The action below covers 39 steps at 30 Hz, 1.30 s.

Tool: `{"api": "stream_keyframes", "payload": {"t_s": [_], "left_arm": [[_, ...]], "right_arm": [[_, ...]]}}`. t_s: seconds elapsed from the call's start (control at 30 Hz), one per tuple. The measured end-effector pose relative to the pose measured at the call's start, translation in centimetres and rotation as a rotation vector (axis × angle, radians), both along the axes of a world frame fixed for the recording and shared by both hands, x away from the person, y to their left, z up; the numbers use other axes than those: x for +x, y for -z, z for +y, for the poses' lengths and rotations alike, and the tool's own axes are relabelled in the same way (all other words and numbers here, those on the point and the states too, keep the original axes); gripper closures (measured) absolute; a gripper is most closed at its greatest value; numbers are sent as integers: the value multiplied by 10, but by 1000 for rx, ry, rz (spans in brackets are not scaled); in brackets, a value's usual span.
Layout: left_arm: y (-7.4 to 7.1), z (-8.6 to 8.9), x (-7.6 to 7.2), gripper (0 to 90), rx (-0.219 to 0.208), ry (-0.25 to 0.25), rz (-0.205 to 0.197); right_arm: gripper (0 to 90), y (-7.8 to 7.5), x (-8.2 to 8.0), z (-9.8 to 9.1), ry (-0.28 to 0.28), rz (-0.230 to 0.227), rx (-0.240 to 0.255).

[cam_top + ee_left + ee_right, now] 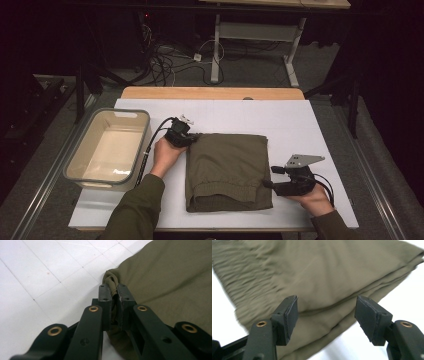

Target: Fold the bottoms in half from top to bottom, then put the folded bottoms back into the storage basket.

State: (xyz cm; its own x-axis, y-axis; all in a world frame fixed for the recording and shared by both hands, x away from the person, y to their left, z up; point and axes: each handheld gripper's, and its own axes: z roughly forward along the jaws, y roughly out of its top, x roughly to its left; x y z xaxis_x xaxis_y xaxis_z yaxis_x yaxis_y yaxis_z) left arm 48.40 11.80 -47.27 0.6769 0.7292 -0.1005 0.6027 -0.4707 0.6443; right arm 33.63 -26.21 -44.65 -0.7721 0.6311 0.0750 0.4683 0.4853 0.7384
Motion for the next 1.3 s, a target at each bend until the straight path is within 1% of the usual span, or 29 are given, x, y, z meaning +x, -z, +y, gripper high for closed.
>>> {"api": "stream_keyframes", "payload": {"t_s": [0.1, 0.23, 0.33, 0.4, 0.5, 0.53, 0.57, 0.6, 0.67, 0.7, 0.73, 0.77, 0.83, 0.87, 1.03, 1.17, 1.23, 1.3], "left_arm": [[0, -1, -1, 817, 10, -2, -3], [0, -1, -1, 817, 3, -5, -3], [0, -1, -1, 817, 11, -5, -4], [0, -1, -1, 817, 11, -6, -5], [0, -1, -1, 817, 8, -5, -3], [0, -1, -1, 817, 6, -5, -2], [0, -1, -1, 817, 6, -5, -2], [0, -1, -1, 817, 9, -5, -3], [0, -1, -1, 817, 12, -6, -5], [0, -2, -1, 817, 13, -5, -5], [0, -1, -1, 817, 12, -6, -3], [0, -1, -1, 817, 9, -7, -2], [0, -1, -1, 818, 7, -9, -2], [0, -2, -1, 818, 8, -10, -1], [0, -2, -2, 821, 3, -19, -3], [-1, 1, -3, 825, -36, -29, -5], [-3, 4, -4, 825, -53, -28, -15], [-7, 6, -5, 825, -85, -32, -19]], "right_arm": [[361, 3, -10, 2, -26, 3, -25], [355, 8, -26, 4, -60, 13, -56], [355, 12, -37, 5, -71, 20, -77], [363, 15, -44, 7, -70, 18, -100], [398, 20, -50, 10, -75, 13, -131], [429, 22, -51, 11, -76, 18, -150], [459, 23, -52, 11, -74, 0, -164], [489, 23, -53, 11, -70, -4, -166], [625, 22, -52, 9, -63, 0, -171], [687, 22, -53, 10, -73, -3, -165], [732, 22, -53, 11, -80, -8, -169], [765, 22, -53, 12, -90, -6, -168], [825, 22, -52, 13, -92, -5, -172], [842, 22, -52, 13, -93, -4, -170], [862, 20, -50, 14, -97, -3, -170], [863, 15, -46, 12, -105, 1, -124], [864, 10, -44, 13, -117, -7, -100], [864, 6, -43, 14, -132, -24, -85]]}}
